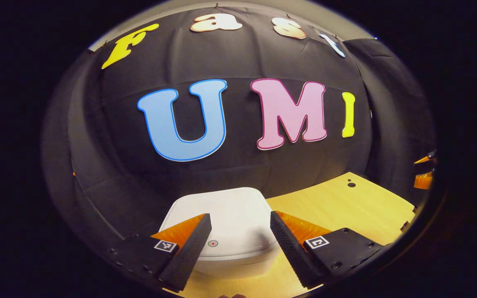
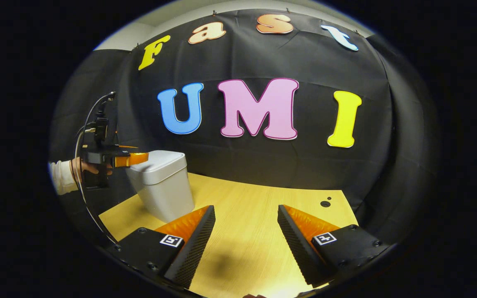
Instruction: Press the lid of the desktop garbage bin to open it, pick up the crumpled paper on the desktop and throw it into the bin, then pick up the pop can on the desktop and drop it into the bin, and finally close the garbage bin lid.
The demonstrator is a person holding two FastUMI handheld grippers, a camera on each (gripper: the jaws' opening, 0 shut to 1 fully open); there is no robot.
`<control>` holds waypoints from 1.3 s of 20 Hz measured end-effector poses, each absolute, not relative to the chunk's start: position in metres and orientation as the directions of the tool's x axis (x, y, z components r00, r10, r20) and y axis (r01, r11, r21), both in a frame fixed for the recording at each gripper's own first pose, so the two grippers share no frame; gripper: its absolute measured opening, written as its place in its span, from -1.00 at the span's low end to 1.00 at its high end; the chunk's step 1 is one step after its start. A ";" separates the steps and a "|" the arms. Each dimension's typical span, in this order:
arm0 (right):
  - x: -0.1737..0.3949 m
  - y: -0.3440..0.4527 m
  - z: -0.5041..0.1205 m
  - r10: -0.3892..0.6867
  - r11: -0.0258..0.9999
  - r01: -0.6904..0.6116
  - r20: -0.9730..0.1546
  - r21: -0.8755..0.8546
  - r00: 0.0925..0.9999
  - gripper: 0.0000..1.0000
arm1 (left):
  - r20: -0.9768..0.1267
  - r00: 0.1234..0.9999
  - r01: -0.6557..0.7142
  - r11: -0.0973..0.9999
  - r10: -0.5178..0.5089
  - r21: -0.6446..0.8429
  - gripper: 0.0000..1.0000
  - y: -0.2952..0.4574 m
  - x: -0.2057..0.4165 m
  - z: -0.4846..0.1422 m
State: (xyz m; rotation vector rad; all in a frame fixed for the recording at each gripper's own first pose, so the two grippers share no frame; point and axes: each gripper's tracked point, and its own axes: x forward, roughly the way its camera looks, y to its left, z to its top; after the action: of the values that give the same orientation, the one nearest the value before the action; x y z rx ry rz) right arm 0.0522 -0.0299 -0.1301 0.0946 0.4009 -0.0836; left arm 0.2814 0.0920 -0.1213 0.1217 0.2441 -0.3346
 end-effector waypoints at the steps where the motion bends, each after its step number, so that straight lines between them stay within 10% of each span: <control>1: 0.052 -0.028 -0.126 -0.070 0.992 0.105 -0.386 0.071 0.920 0.96 | -0.248 0.917 0.338 0.938 -0.312 0.070 0.93 0.086 0.273 -0.116; 13: 0.037 -0.021 -0.061 -0.261 0.963 0.269 -0.193 0.011 0.946 0.96 | -0.113 0.922 0.354 0.924 -0.371 -0.142 0.92 0.029 0.161 -0.082; 26: 0.028 -0.001 -0.025 -0.320 0.945 0.325 -0.100 0.037 0.942 0.96 | -0.025 0.899 0.435 0.900 -0.436 -0.036 0.92 0.030 0.145 -0.049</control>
State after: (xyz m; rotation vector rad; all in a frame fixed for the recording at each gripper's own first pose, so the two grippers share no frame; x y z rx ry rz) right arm 0.0277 -0.0007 -0.0247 0.0534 0.0927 -0.3294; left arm 0.1454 0.0304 -0.0492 -0.0297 0.0326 -0.4510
